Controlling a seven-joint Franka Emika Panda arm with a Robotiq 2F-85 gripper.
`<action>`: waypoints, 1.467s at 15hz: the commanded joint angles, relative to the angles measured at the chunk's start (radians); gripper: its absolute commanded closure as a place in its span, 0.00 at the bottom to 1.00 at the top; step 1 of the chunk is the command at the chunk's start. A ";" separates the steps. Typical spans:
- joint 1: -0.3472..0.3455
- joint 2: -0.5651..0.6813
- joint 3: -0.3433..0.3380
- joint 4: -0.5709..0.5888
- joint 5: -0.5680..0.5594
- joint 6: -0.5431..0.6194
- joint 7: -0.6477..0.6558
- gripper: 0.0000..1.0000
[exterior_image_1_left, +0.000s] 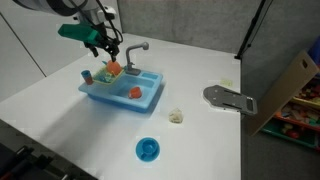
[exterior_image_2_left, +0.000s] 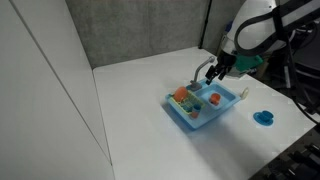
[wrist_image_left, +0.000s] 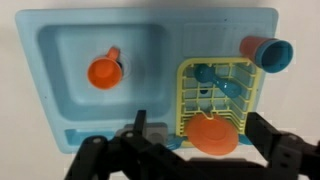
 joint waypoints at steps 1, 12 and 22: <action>-0.058 -0.010 -0.029 -0.009 0.040 -0.026 -0.028 0.00; -0.245 0.014 -0.102 -0.067 0.123 -0.005 -0.173 0.00; -0.283 0.022 -0.135 -0.106 0.133 -0.010 -0.222 0.00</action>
